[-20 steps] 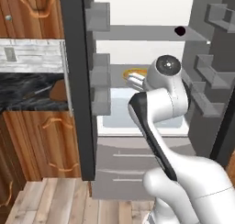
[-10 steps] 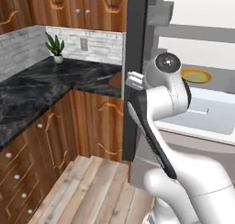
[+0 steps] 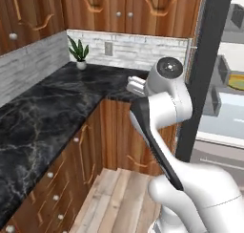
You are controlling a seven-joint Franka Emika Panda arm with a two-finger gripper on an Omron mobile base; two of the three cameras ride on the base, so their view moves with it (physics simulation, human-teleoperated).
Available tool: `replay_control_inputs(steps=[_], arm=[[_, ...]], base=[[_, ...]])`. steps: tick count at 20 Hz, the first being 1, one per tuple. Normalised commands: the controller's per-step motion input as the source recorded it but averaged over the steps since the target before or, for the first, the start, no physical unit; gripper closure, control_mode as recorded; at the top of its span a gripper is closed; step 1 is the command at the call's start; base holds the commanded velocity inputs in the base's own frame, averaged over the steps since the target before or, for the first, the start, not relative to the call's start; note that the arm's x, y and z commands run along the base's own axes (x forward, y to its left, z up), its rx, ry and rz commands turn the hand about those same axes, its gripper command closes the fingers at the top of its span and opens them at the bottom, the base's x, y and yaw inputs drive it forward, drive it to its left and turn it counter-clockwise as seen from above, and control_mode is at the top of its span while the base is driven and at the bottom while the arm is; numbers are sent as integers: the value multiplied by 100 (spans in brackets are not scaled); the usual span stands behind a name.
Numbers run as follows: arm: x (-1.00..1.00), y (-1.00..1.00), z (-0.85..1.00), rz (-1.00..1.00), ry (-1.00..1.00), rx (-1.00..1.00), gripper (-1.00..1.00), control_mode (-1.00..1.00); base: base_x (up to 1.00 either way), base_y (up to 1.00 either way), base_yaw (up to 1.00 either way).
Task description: Retrieve the steak from the fridge and place it on the cutting board.
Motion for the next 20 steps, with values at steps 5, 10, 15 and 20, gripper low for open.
replay_control_inputs(steps=[5,10,15,20], arm=[[0,0,0,0,0,0,100,100],[0,0,0,0,0,0,100,100],[0,0,0,0,0,0,100,100],[0,0,0,0,0,0,100,100]], base=[[83,21,-10],[73,0,-23],[23,38,-37],[32,51,-38]])
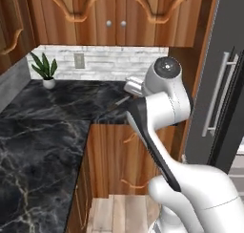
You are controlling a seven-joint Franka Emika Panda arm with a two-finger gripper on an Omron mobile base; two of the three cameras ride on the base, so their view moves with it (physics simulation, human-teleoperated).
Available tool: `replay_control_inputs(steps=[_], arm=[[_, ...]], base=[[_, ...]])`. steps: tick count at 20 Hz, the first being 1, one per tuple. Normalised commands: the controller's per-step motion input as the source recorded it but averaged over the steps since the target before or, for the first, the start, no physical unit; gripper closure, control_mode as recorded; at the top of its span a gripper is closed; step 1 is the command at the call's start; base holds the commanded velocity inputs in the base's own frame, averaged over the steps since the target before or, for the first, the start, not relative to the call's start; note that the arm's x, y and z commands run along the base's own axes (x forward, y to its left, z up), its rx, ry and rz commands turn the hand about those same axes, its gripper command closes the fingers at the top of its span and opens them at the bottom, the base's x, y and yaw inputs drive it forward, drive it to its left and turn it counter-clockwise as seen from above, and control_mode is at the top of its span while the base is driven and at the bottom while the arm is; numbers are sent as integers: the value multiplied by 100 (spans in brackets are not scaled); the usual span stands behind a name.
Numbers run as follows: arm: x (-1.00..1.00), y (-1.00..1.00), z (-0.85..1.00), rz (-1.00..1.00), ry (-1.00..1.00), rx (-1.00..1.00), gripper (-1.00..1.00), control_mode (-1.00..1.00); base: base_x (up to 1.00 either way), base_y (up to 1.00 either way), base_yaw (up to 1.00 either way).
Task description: Retrieve the steak from the fridge and place it on the cutting board.
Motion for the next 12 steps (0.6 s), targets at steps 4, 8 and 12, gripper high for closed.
replay_control_inputs(steps=[4,8,12], arm=[[0,0,0,0,0,0,100,100],[0,0,0,0,0,0,100,100],[0,0,0,0,0,0,100,100]], base=[[56,33,-37],[83,3,-20],[68,0,-3]])
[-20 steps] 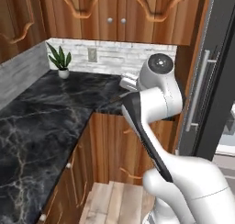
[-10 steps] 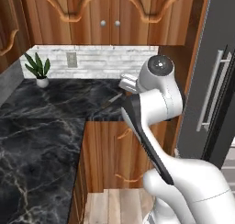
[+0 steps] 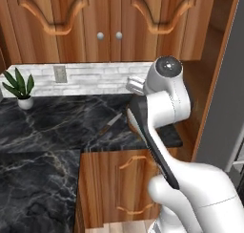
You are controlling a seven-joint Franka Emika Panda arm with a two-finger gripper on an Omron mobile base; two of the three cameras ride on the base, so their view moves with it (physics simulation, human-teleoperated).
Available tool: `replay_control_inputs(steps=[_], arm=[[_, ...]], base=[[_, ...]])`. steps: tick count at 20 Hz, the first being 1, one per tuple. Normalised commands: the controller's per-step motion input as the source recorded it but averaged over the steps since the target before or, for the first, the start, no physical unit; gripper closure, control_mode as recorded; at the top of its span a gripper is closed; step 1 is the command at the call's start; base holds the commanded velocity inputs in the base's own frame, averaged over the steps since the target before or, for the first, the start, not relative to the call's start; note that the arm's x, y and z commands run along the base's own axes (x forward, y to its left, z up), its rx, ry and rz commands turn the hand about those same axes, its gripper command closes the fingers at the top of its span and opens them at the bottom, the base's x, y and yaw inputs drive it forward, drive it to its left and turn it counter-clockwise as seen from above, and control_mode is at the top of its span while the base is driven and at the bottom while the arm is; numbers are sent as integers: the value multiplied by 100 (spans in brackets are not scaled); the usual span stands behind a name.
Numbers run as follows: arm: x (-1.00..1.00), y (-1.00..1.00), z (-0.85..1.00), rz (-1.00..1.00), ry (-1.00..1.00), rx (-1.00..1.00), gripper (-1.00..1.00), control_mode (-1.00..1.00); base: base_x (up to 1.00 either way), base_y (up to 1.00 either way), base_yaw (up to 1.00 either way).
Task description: Retrieve the steak from the fridge and place it on the cutting board.
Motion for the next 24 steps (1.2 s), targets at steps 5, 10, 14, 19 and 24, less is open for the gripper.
replay_control_inputs(steps=[5,10,14,19,24], arm=[[36,-8,-8,0,9,0,100,-100],[29,-34,-45,2,7,-1,100,-100],[34,-35,-72,3,0,-8,100,-100],[89,-21,-50,0,0,-5,100,-100],[100,-26,-33,0,2,0,100,-100]], base=[[9,0,0],[0,0,0],[0,0,0],[0,0,0],[0,0,0]])
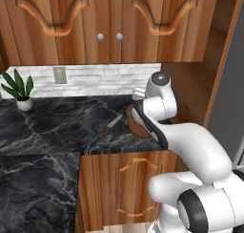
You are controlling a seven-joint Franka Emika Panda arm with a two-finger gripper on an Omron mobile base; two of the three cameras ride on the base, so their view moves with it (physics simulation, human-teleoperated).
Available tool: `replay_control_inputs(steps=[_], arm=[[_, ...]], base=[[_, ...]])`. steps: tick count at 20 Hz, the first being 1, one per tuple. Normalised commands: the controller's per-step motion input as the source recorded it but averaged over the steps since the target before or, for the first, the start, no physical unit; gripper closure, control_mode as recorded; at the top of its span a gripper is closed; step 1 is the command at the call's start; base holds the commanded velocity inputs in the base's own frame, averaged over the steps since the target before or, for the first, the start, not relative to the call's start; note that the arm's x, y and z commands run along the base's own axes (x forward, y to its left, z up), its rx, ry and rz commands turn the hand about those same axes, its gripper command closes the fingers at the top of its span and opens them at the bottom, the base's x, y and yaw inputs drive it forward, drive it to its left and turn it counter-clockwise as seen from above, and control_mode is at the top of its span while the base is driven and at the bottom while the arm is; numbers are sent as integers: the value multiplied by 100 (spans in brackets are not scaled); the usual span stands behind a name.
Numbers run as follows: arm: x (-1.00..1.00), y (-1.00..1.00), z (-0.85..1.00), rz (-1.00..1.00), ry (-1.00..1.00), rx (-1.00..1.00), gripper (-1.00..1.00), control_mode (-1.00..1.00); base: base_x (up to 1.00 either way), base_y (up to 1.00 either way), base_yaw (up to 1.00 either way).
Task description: Retrieve the steak from the fridge and place it on the cutting board.
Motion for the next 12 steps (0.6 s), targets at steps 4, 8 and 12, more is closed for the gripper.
replay_control_inputs(steps=[4,8,12], arm=[[80,-24,-31,0,0,0,100,-100],[65,-16,-41,4,0,-5,100,-100],[59,-22,-44,9,-1,-6,100,-100]], base=[[0,0,0],[0,0,0],[0,0,0]])
